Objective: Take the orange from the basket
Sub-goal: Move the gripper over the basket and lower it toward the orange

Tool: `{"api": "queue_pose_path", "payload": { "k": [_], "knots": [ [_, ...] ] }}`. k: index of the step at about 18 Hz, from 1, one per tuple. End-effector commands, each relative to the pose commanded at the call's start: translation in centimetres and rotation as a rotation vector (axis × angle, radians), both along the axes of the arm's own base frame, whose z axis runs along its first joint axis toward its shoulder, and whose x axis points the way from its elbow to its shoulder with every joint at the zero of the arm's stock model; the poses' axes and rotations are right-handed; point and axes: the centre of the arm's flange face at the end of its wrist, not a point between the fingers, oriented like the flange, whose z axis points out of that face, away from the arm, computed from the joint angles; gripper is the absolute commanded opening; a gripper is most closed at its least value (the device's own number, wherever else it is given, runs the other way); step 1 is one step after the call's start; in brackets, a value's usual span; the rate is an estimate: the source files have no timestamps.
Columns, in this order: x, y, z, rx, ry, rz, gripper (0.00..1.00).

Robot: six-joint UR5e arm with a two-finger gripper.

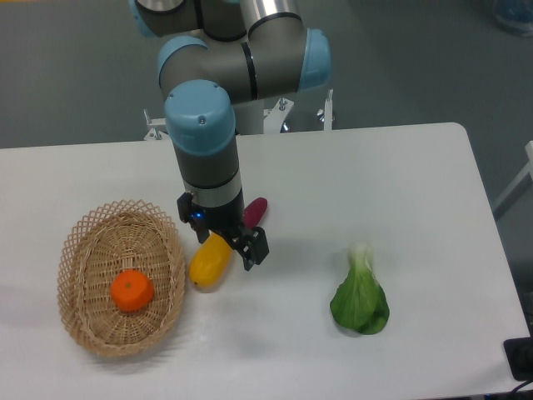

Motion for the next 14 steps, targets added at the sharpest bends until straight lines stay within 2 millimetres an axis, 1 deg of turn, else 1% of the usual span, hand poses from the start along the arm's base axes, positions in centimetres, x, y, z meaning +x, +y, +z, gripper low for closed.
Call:
{"api": "queue_pose_path", "payload": {
  "k": [2, 5, 7, 9, 11, 12, 13, 14],
  "knots": [
    [0.1, 0.0, -0.4, -0.007, -0.003, -0.003, 1.0],
    [0.3, 0.0, -0.3, -0.002, -0.007, 0.013, 1.0],
    [0.8, 0.2, 0.0, 0.011, -0.012, 0.056, 1.0],
    [1.3, 0.4, -0.1, 0.013, -0.015, 0.056, 1.0],
    [2.5, 0.8, -0.7, 0.013, -0.031, 0.048, 1.0],
    [3.5, 1.2, -1.6, 0.002, -0.037, 0.055, 1.0],
    [3.8, 1.5, -1.8, 0.008, -0.041, 0.084, 1.0],
    [4.5, 2.1, -2.3, 0.013, -0.047, 0.108, 1.0]
  ]
}}
